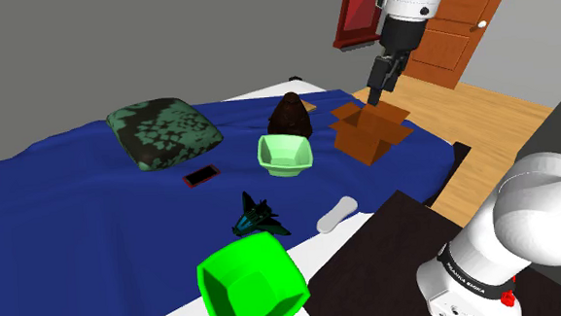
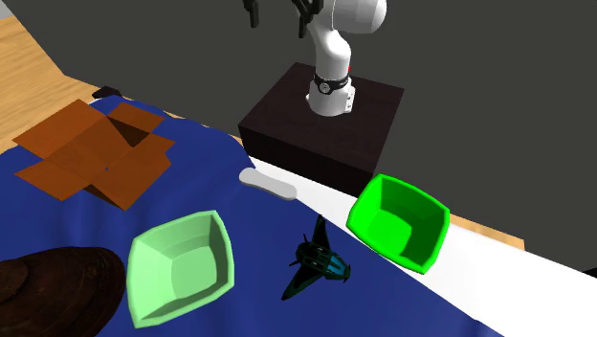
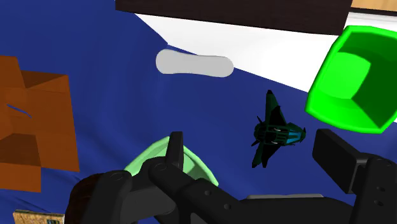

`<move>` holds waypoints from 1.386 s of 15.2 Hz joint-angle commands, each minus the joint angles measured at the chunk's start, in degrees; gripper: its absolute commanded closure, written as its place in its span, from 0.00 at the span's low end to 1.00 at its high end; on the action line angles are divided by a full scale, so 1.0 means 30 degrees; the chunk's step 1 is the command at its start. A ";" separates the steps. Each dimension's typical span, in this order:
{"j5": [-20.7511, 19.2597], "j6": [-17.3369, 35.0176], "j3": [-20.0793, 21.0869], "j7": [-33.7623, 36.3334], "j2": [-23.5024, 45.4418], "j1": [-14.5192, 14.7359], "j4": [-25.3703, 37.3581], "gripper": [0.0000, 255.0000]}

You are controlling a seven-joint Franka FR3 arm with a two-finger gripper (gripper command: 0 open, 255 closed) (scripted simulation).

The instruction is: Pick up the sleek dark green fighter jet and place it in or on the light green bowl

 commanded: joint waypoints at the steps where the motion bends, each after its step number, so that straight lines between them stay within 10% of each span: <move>1: 0.0000 0.0000 0.0000 0.0000 0.0000 0.0000 0.0000 0.00; 21: 0.2142 1.5632 0.1354 0.1001 0.8638 0.1946 -0.6020 0.00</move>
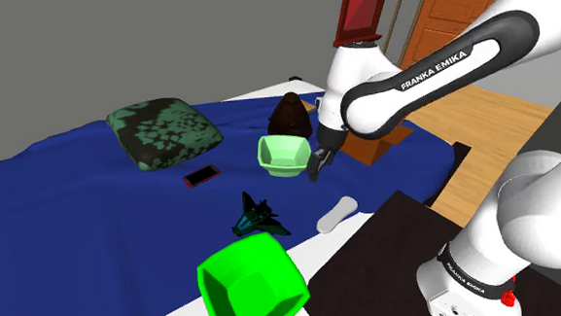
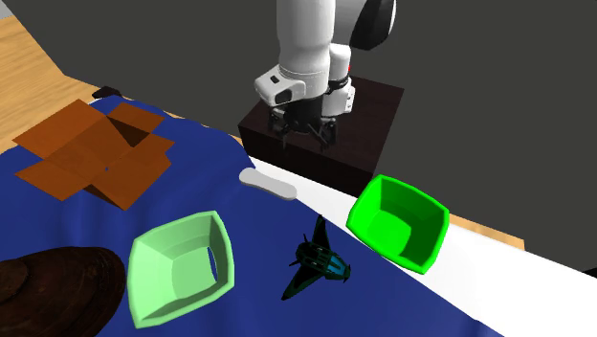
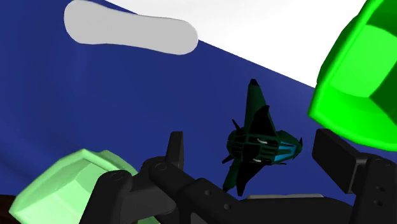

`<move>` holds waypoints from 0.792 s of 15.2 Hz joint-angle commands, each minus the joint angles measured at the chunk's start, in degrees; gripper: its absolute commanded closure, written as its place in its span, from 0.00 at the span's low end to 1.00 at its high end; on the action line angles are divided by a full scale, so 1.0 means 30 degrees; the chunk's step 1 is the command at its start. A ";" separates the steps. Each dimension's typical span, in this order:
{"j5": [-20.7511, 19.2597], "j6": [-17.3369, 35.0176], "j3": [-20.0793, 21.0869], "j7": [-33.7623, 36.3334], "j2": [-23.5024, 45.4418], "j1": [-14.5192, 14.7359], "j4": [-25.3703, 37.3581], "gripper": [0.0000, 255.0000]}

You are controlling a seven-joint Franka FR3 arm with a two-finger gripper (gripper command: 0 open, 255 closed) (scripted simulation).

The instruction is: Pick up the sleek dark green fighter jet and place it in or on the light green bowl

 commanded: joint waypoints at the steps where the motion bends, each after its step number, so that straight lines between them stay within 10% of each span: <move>1: 0.0218 0.1776 0.0101 -0.0046 0.1472 0.0182 -0.0144 0.00; 12: 0.0893 0.9529 0.0952 0.0213 1.0962 0.1210 0.2242 0.00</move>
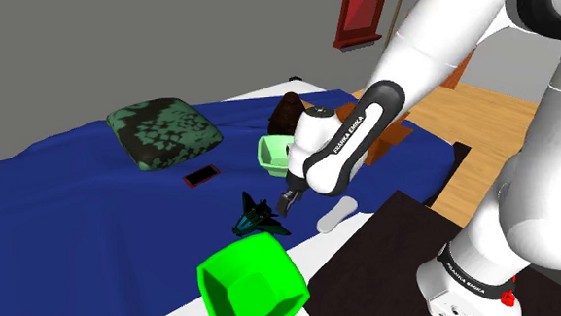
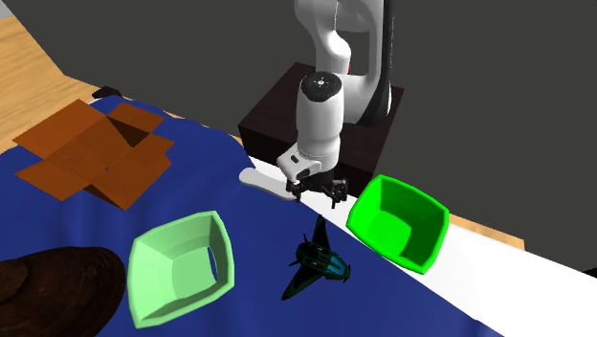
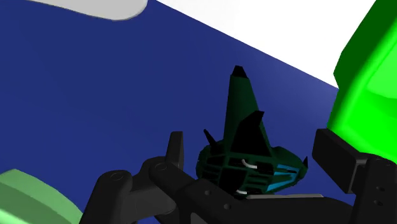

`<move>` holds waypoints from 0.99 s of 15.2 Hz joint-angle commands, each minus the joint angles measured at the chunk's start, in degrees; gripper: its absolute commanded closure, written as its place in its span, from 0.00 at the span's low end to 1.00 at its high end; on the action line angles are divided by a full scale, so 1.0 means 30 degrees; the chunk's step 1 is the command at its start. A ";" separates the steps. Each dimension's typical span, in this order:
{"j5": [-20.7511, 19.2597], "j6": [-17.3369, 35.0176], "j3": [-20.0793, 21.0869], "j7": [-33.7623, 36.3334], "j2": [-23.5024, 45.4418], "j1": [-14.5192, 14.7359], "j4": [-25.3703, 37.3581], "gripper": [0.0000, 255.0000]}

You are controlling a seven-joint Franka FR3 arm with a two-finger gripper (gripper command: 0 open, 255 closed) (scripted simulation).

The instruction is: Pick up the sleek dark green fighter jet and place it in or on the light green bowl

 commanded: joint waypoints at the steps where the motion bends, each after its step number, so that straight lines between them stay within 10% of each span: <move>1: 0.0038 0.1130 0.0105 -0.0022 0.1647 0.0108 0.0662 0.00; 15: -0.0045 0.4171 -0.0099 0.0110 0.7300 0.0923 0.3518 0.00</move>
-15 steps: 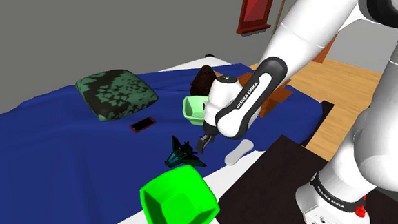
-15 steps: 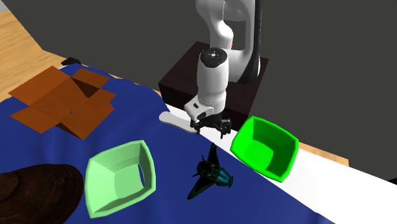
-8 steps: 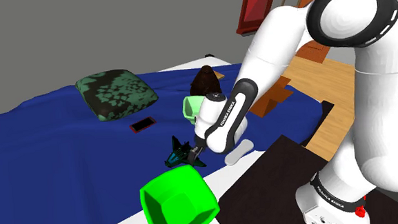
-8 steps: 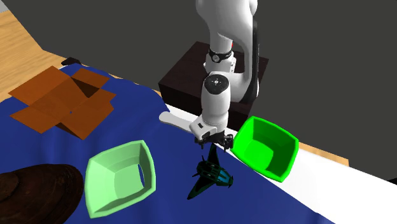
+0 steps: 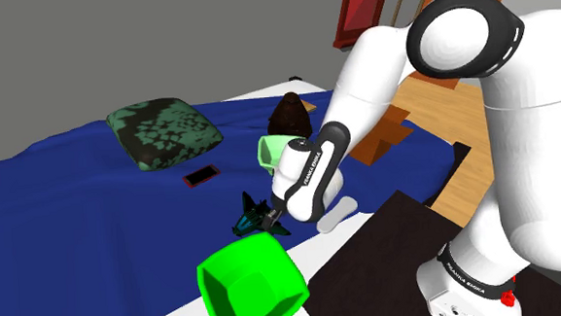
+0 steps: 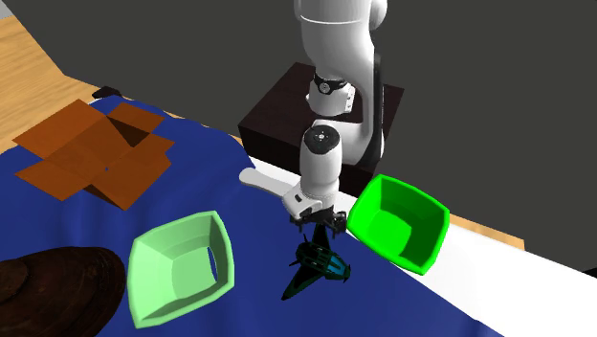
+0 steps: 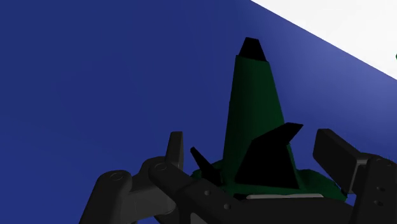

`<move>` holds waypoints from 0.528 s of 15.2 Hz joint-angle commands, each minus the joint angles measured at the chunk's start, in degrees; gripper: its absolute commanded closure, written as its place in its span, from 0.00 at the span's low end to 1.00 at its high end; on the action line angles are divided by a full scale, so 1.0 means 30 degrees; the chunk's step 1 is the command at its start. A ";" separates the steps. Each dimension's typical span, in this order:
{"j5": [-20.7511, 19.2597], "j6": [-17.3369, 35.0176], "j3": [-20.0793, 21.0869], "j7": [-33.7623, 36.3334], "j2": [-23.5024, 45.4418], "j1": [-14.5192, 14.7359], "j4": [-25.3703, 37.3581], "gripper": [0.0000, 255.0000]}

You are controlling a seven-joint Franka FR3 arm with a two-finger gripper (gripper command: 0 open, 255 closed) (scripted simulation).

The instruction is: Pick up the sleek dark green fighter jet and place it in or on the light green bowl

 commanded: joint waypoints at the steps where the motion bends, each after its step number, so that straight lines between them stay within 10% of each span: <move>1: -0.0034 -0.0011 0.0192 -0.0013 0.0393 0.0151 -0.0030 0.00; 5: 0.0002 -0.0011 0.0191 -0.0041 0.0392 0.0161 -0.0030 0.00; 6: -0.0012 -0.0187 0.0170 -0.0058 0.0280 0.0138 0.0031 1.00; 8: 0.0074 -0.0258 0.0112 0.0129 0.0058 0.0437 -0.0109 1.00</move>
